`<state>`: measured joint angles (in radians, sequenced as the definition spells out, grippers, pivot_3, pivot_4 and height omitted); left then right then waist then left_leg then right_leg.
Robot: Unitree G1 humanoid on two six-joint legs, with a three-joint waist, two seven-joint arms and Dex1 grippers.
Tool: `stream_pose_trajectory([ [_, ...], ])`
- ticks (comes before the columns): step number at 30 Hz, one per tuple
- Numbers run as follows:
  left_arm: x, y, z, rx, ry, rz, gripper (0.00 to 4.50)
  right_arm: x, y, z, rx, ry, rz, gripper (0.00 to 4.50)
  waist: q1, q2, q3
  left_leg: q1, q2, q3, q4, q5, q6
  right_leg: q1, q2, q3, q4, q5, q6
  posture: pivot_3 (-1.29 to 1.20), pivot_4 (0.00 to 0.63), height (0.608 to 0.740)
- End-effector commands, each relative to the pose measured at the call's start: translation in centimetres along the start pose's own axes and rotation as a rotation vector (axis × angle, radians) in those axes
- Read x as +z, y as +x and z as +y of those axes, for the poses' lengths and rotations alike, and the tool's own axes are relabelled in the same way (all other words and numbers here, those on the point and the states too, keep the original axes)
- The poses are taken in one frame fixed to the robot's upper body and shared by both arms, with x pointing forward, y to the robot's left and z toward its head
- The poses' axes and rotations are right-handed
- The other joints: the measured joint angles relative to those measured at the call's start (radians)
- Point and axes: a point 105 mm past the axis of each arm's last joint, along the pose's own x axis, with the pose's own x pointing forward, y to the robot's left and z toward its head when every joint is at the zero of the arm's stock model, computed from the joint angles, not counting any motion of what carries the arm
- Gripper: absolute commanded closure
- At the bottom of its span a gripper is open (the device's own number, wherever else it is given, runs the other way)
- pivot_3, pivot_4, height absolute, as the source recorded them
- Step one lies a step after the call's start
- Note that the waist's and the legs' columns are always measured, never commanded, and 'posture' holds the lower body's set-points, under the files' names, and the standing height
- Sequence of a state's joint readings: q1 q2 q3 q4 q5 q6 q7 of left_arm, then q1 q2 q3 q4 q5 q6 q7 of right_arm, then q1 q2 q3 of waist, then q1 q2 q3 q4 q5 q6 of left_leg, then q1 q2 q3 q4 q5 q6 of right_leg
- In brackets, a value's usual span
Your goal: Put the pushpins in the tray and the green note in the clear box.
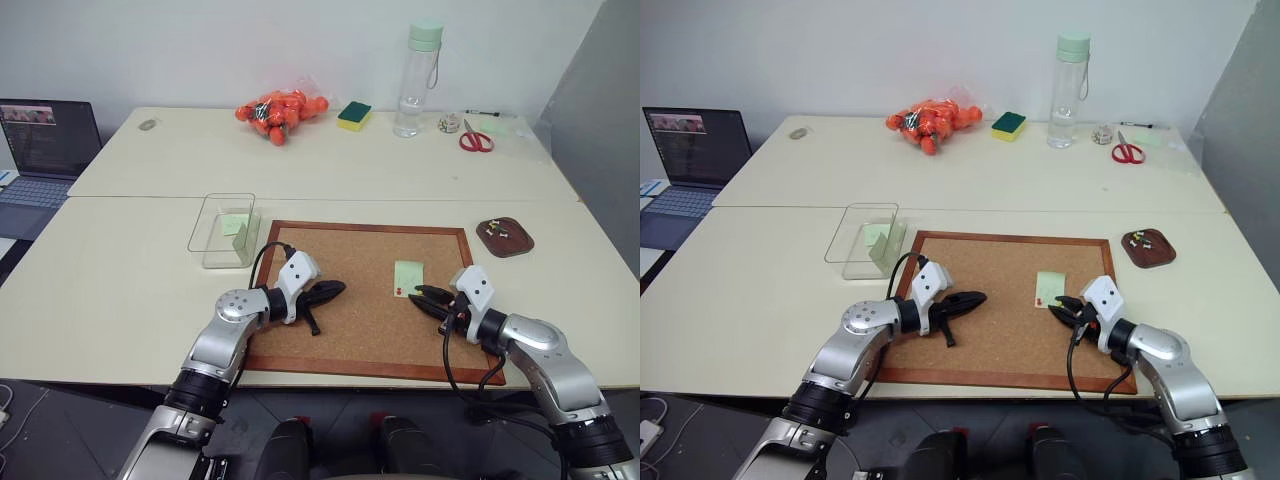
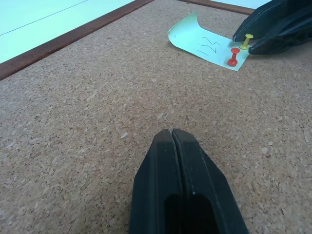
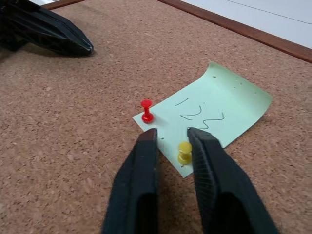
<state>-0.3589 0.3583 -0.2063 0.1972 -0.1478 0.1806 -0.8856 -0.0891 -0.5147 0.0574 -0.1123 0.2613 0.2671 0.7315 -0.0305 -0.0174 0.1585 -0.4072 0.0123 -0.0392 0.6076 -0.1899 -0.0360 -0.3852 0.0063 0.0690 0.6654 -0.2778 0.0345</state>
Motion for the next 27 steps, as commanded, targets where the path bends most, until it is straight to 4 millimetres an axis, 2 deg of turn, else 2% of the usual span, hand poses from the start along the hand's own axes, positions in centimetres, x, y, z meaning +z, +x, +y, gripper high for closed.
stream_pose_trajectory([
  [1,-2.6,0.0,-0.6,-0.012,-0.048,0.090,4.50,0.7,-0.1,0.1,0.007,-0.025,-0.032,4.46,0.000,0.000,0.000,0.000,0.000,0.000,0.000,0.000,0.000,0.000,0.000,0.000,0.000,0.000,0.001,0.00,0.150,0.740],
  [7,-2.6,0.0,-0.6,-0.010,-0.048,0.089,4.50,0.8,-0.1,0.0,0.000,-0.025,-0.032,4.46,0.000,0.000,0.000,0.000,0.000,0.000,0.000,0.000,0.000,0.000,0.000,0.000,0.000,0.000,0.001,0.00,0.150,0.740],
  [17,-2.7,-0.1,-0.6,-0.003,-0.052,0.089,4.50,4.2,-0.9,-0.5,0.007,-0.019,-0.138,4.46,0.000,0.000,0.000,0.000,0.000,0.000,0.000,0.000,0.000,0.000,0.000,0.000,0.000,0.000,0.001,0.00,0.150,0.740],
  [27,-2.6,0.1,-0.4,-0.007,-0.045,0.091,4.50,4.5,-1.0,0.0,0.023,-0.022,-0.136,4.46,0.001,0.000,0.000,0.000,0.000,-0.001,0.000,0.000,0.000,0.000,0.000,0.000,-0.001,0.000,0.001,0.00,0.150,0.740],
])
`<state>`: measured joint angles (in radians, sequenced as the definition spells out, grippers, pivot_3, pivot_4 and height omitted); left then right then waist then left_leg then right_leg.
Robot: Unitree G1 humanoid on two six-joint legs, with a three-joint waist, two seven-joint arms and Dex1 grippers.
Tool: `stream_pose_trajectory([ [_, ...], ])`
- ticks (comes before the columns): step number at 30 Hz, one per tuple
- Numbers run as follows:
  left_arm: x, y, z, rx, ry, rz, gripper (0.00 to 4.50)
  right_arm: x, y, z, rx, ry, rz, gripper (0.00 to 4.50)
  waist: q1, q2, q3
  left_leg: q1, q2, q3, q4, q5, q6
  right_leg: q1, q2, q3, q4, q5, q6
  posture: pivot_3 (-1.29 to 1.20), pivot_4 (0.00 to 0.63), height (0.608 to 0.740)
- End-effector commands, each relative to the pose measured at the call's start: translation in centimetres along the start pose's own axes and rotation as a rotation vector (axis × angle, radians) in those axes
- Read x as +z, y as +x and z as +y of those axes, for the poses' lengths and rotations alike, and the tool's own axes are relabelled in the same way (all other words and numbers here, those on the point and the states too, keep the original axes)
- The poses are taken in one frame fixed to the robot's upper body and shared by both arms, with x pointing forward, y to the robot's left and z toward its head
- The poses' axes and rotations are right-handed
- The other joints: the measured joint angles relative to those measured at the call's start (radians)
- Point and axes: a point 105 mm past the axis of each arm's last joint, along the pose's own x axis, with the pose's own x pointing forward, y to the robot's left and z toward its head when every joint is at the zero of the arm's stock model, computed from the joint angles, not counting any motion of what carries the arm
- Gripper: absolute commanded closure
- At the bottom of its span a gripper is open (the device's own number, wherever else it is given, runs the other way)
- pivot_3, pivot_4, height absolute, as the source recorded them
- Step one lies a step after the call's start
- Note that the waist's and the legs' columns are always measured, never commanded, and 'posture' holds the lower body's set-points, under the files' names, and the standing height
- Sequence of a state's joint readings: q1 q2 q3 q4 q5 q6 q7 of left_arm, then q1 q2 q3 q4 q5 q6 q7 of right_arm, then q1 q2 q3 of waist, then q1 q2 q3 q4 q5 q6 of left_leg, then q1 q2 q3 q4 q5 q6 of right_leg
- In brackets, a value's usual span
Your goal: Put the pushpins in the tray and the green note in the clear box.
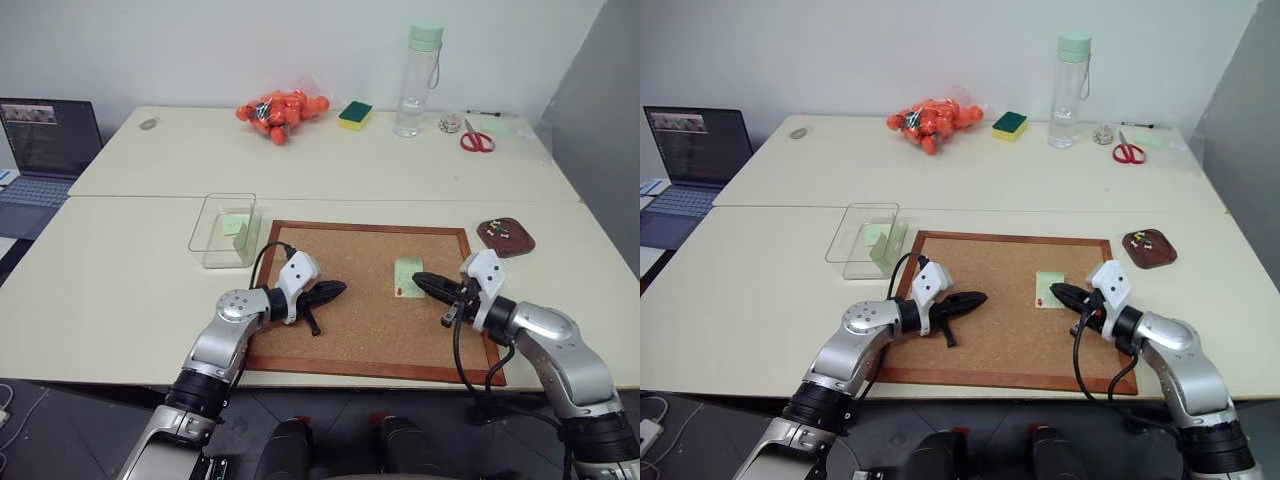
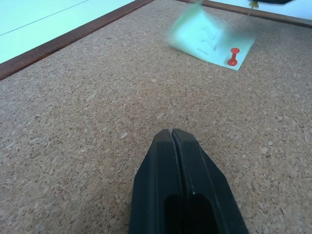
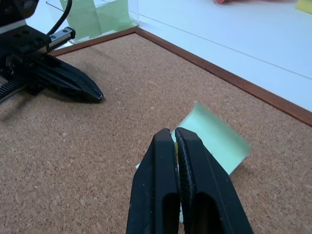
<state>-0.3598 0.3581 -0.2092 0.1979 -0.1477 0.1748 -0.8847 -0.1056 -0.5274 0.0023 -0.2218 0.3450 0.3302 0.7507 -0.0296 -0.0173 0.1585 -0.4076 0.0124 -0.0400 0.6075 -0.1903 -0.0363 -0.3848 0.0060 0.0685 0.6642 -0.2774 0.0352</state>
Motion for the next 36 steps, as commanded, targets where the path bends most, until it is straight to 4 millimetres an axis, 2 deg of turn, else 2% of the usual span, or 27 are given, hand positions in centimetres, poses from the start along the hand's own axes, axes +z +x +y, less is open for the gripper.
stream_pose_trajectory([
  [1,-2.7,0.0,-0.4,-0.006,-0.049,0.094,4.50,1.2,-0.2,0.1,0.002,-0.020,-0.039,4.46,0.000,0.000,0.000,0.000,0.000,0.000,0.000,0.000,0.000,0.000,0.000,0.000,0.000,0.000,0.000,0.00,0.150,0.740],
  [4,-2.7,0.0,-0.4,-0.007,-0.049,0.095,4.50,1.2,-0.2,-0.1,-0.011,-0.021,-0.038,4.46,0.000,0.000,0.000,0.000,0.000,0.000,0.000,0.000,0.000,0.000,0.000,0.000,0.000,0.000,0.000,0.00,0.150,0.740],
  [7,-2.7,0.0,-0.4,-0.007,-0.050,0.095,4.50,1.4,-0.4,-1.5,-0.089,-0.006,-0.055,4.46,0.000,0.000,0.000,0.000,0.000,0.000,0.000,0.000,0.000,0.000,0.000,0.000,0.000,0.000,0.000,0.00,0.150,0.740],
  [9,-2.7,0.0,-0.5,-0.008,-0.051,0.095,4.50,1.6,-0.5,-3.0,-0.177,0.002,-0.069,4.46,0.000,0.000,0.000,0.000,0.000,0.000,0.000,0.000,0.000,0.000,0.000,0.000,0.000,0.000,0.000,0.00,0.150,0.740],
  [13,-2.8,0.0,-0.6,-0.011,-0.051,0.096,4.50,1.1,-1.7,-8.2,-0.496,0.041,-0.069,4.46,-0.001,0.000,0.000,0.000,0.000,0.000,0.000,0.000,0.000,0.000,0.000,0.000,0.000,0.000,0.000,0.00,0.150,0.740],
  [17,-2.8,0.0,-0.6,-0.015,-0.050,0.097,4.50,0.3,-2.8,-11.5,-0.693,0.108,-0.033,4.46,0.001,0.000,0.000,0.000,0.000,0.001,0.000,0.000,0.000,0.000,-0.001,0.001,0.000,0.001,0.001,0.00,0.150,0.740],
  [20,-2.7,0.1,-0.6,-0.018,-0.047,0.097,4.50,-0.1,-3.4,-13.2,-0.787,0.124,-0.004,4.46,0.001,0.001,0.000,0.000,0.000,0.001,0.000,0.000,0.000,0.000,-0.001,0.001,0.000,0.001,0.001,0.00,0.150,0.740],
  [28,-2.8,0.1,-0.7,-0.018,-0.047,0.097,4.50,-1.7,-3.5,-15.8,-0.910,0.157,0.066,4.46,-0.001,0.001,-0.001,0.000,-0.001,0.002,0.000,0.000,0.000,0.000,-0.001,0.002,0.000,0.001,0.001,0.00,0.150,0.740],
  [36,-3.0,-0.1,-0.8,-0.013,-0.051,0.099,4.50,-2.1,-4.3,-17.7,-0.992,0.160,0.080,4.46,-0.002,0.001,-0.001,0.000,-0.001,0.002,0.000,0.000,0.000,0.000,-0.001,0.002,0.000,0.001,0.002,0.00,0.150,0.740],
])
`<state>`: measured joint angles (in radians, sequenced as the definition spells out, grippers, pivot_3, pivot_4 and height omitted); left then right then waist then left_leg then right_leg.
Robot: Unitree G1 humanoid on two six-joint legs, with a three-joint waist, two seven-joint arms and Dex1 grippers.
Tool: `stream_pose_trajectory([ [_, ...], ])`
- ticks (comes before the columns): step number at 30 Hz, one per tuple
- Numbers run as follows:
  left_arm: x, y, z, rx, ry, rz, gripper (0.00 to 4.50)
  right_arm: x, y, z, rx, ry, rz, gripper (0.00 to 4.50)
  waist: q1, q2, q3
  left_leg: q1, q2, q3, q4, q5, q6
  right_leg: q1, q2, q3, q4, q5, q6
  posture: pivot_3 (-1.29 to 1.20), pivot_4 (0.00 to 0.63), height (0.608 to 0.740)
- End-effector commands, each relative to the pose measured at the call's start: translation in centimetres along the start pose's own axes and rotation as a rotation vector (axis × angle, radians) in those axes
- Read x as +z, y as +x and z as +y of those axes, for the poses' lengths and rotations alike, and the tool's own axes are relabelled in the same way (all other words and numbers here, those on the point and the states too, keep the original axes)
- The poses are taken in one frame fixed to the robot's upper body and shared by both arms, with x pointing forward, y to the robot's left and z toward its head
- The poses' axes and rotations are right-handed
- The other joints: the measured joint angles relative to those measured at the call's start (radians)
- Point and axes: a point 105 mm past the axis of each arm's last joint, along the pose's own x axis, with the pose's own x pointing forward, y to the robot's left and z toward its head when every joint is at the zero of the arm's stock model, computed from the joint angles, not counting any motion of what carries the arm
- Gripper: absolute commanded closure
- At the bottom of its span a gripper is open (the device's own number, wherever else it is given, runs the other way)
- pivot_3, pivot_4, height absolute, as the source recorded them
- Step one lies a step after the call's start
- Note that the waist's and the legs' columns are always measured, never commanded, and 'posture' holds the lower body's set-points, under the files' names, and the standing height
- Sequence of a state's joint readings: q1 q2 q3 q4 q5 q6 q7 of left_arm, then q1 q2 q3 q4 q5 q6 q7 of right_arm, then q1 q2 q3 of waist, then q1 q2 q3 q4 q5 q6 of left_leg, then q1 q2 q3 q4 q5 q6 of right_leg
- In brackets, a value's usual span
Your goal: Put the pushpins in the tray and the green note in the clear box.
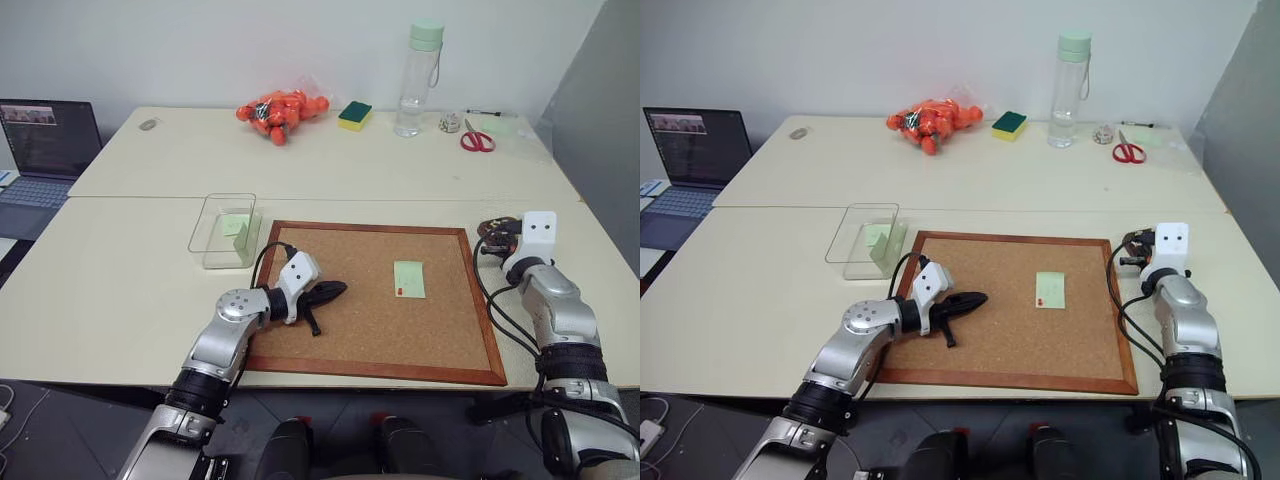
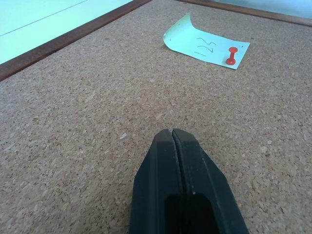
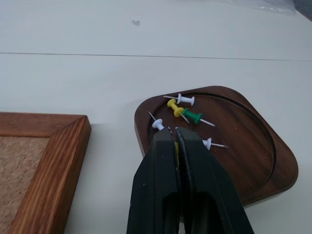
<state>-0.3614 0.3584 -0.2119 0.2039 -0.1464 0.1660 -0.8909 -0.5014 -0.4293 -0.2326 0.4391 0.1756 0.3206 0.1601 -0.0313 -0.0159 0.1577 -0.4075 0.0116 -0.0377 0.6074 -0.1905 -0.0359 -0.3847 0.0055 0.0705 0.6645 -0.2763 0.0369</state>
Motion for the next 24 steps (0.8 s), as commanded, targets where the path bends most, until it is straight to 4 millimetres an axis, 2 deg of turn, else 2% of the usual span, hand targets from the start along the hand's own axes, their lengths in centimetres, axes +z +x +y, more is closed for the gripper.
stream_pose_trajectory([
  [1,-3.0,-0.2,-0.8,-0.005,-0.057,0.099,4.50,1.5,0.2,-2.0,-0.073,-0.008,-0.049,4.46,0.000,0.000,0.000,0.000,0.000,0.000,0.000,0.000,0.000,0.000,0.000,0.000,0.000,0.000,0.000,0.00,0.150,0.740],
  [5,-3.0,-0.3,-0.7,-0.002,-0.056,0.101,4.50,1.3,0.3,-2.1,-0.082,-0.004,-0.046,4.46,0.000,0.000,0.000,0.000,0.000,0.000,0.000,0.000,0.000,0.000,0.000,0.000,0.000,0.000,0.000,0.00,0.150,0.740],
  [16,-2.8,-0.1,-0.7,-0.007,-0.053,0.098,4.50,2.3,0.0,-2.6,-0.106,0.006,-0.084,2.23,-0.002,0.000,0.000,0.000,0.000,0.000,0.000,0.000,0.000,0.000,0.000,0.001,0.000,0.000,0.000,0.00,0.150,0.740],
  [19,-2.8,-0.1,-0.7,-0.009,-0.052,0.098,4.50,2.4,0.0,-2.7,-0.111,0.005,-0.086,1.49,-0.002,0.000,0.000,0.000,0.000,0.000,0.000,0.000,0.000,0.000,0.000,0.000,0.000,0.000,0.000,0.00,0.150,0.740],
  [24,-2.7,0.0,-0.6,-0.007,-0.051,0.096,4.50,2.8,-0.1,-2.7,-0.119,-0.008,-0.100,0.57,-0.002,0.000,0.000,0.000,0.000,0.000,0.000,0.000,0.000,0.000,0.000,0.000,0.000,0.000,0.000,0.00,0.150,0.740],
])
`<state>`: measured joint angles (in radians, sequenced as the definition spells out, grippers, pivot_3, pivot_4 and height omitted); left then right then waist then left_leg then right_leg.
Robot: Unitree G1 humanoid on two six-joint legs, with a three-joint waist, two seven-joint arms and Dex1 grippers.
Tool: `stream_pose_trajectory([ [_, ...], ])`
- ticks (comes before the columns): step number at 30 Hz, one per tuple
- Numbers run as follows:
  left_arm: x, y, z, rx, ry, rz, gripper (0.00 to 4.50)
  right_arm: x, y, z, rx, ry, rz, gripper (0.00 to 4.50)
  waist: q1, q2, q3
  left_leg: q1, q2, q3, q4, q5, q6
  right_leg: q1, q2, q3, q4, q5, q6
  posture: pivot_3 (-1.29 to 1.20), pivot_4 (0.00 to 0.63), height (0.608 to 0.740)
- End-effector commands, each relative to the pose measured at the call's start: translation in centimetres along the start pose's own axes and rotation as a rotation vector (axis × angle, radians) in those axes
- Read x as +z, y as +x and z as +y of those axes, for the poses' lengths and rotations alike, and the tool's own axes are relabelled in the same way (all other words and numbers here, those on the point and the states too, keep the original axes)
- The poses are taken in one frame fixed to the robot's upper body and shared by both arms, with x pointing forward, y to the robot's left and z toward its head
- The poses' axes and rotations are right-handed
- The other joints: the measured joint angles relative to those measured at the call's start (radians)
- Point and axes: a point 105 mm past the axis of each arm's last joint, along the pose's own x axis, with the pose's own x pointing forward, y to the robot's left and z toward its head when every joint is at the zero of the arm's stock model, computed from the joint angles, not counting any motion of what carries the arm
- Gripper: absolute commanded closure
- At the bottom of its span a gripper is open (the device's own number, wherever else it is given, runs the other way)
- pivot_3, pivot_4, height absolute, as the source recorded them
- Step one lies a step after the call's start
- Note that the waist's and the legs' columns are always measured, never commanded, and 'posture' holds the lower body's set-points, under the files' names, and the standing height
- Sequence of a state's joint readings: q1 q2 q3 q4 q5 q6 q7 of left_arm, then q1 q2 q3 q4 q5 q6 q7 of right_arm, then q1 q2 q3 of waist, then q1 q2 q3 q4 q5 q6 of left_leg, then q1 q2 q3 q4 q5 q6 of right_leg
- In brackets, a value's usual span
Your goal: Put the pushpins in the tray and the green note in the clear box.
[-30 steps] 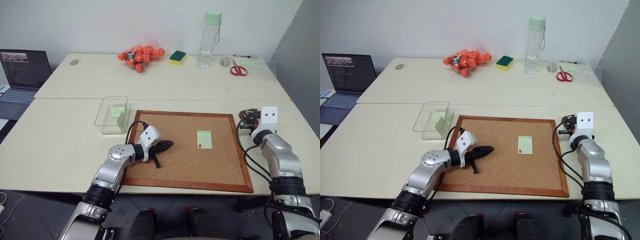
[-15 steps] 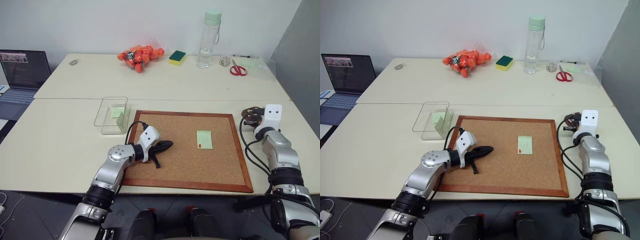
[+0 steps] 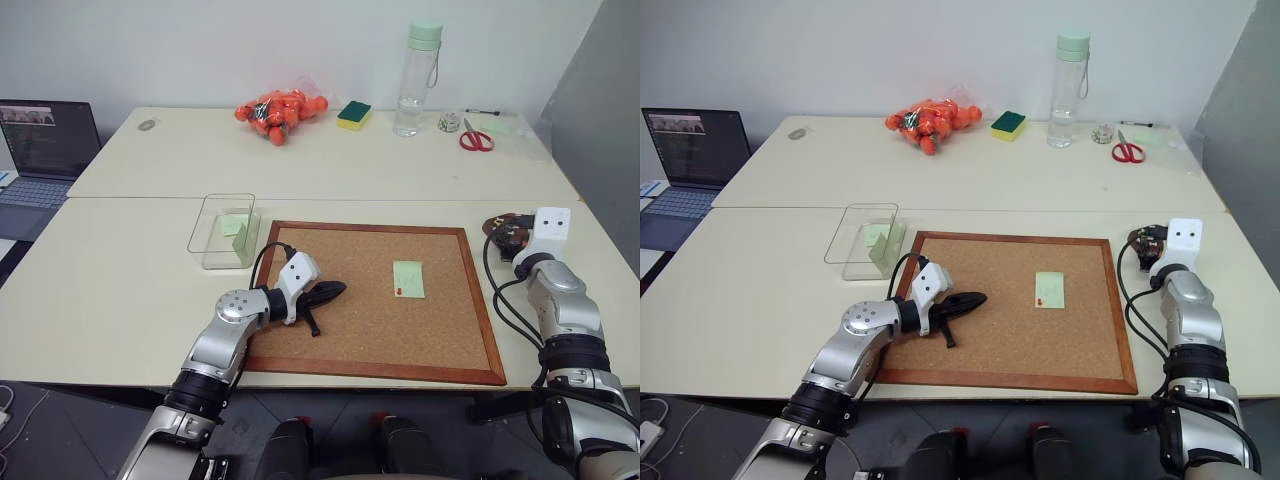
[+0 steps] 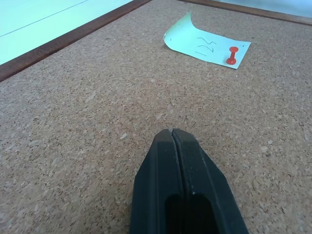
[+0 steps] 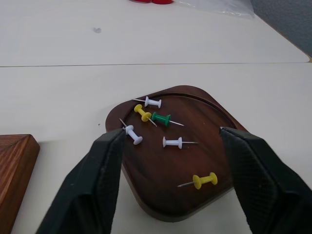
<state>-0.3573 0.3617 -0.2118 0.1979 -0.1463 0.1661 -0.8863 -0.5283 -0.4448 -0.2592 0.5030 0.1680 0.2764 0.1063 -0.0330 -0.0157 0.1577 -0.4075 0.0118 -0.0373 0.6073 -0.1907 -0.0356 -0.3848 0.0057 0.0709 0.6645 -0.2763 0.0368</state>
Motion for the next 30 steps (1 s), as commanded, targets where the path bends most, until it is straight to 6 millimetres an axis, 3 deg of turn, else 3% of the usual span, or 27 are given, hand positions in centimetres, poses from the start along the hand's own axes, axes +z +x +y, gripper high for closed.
stream_pose_trajectory([
  [1,-2.7,0.1,-0.6,-0.011,-0.053,0.095,4.50,2.6,-0.3,-0.9,-0.029,-0.022,-0.091,0.37,0.000,0.000,0.000,0.000,0.000,0.000,0.000,0.000,0.000,0.000,0.000,0.000,0.000,0.000,0.000,0.00,0.150,0.740],
  [3,-2.7,0.0,-0.6,-0.010,-0.054,0.095,4.50,2.9,-0.5,-0.7,-0.017,-0.048,-0.105,0.04,0.000,0.000,0.000,0.000,0.000,0.000,0.000,0.000,0.000,0.000,0.000,0.000,0.000,0.000,0.000,0.00,0.150,0.740],
  [7,-2.7,0.0,-0.7,-0.008,-0.057,0.095,4.50,3.5,-1.7,0.9,0.093,-0.120,-0.158,0.04,0.001,0.000,0.000,0.000,0.000,0.000,0.000,0.000,0.000,0.000,0.000,0.000,0.000,0.000,0.000,0.00,0.150,0.740],
  [10,-2.8,-0.1,-0.7,-0.006,-0.059,0.096,4.50,4.2,-4.1,4.4,0.359,-0.122,-0.223,0.04,0.001,0.000,0.000,0.000,0.000,0.000,0.000,0.000,0.000,0.000,0.000,0.000,0.000,0.000,0.000,0.00,0.150,0.740],
  [13,-2.9,-0.1,-0.6,-0.005,-0.057,0.100,4.50,3.4,-7.4,8.1,0.662,-0.198,-0.227,0.04,0.000,0.001,0.000,0.000,0.001,-0.001,0.000,0.000,0.001,0.000,0.000,0.000,0.000,0.000,0.000,0.00,0.150,0.740],
  [18,-2.8,0.1,-0.6,-0.008,-0.054,0.099,4.50,1.6,-11.4,11.3,0.945,-0.275,-0.183,0.04,0.001,0.000,0.000,0.000,0.001,-0.001,0.000,-0.001,0.001,0.000,0.000,-0.001,-0.001,0.000,0.000,0.00,0.150,0.740],
  [25,-2.7,0.2,-0.5,-0.012,-0.050,0.100,4.50,-0.4,-12.7,13.3,1.055,-0.360,-0.165,0.04,0.003,0.000,0.000,0.000,0.000,-0.001,0.000,-0.001,0.001,0.000,0.000,-0.001,-0.001,-0.001,-0.002,0.00,0.150,0.740],
  [30,-2.6,0.2,-0.5,-0.012,-0.048,0.097,4.50,-1.0,-12.2,14.6,1.079,-0.358,-0.166,0.04,0.004,0.000,0.000,0.000,0.000,-0.001,0.000,-0.001,0.001,0.000,0.000,-0.001,-0.001,-0.001,-0.001,0.00,0.150,0.740],
])
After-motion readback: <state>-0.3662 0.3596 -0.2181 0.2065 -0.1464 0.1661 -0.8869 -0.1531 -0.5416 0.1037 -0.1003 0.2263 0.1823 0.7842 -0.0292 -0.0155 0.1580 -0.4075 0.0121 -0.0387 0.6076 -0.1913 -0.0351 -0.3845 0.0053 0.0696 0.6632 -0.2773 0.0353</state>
